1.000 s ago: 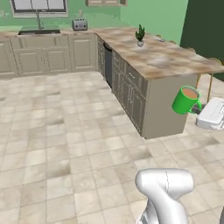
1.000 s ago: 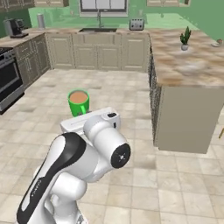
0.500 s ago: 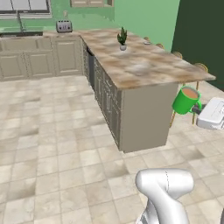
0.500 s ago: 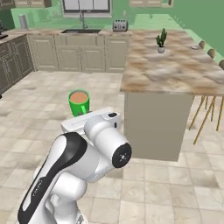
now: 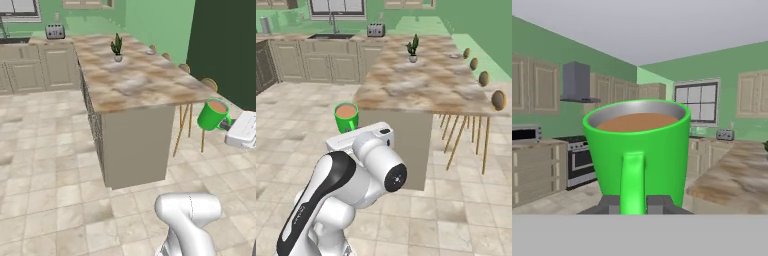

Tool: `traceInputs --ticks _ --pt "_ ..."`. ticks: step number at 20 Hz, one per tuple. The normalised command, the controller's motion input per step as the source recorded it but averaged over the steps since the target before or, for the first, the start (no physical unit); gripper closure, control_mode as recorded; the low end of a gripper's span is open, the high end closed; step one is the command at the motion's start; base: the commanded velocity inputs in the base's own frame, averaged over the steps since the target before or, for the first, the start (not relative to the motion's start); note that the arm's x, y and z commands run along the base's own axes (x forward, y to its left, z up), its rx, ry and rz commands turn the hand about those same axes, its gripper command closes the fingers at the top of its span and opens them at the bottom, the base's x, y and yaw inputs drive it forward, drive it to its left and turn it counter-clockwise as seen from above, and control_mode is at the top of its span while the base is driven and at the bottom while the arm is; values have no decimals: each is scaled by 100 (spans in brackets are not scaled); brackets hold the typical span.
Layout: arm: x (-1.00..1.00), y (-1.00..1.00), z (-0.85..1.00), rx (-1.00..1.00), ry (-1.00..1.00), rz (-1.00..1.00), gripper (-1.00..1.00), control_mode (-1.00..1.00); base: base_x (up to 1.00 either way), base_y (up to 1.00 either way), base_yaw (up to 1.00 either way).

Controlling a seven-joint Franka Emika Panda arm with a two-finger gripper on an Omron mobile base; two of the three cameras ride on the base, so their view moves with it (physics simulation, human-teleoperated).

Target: Pick the cup of tea, navigate to the dining table, and place it on the saucer.

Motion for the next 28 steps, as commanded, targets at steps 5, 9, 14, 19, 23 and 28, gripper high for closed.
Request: traceInputs --ticks 5,9,14,19,23,28 --pt "0 0 0 0 0 0 100 100 60 -100 2" --pt "0 0 0 0 0 0 100 100 52 -100 4" --pt "0 0 0 0 0 0 100 100 60 -100 7" --pt "0 0 0 0 0 0 100 100 65 -100 12" --pt "0 0 0 0 0 0 100 100 68 -96 17" --pt "0 0 0 0 0 0 100 100 60 -86 21"
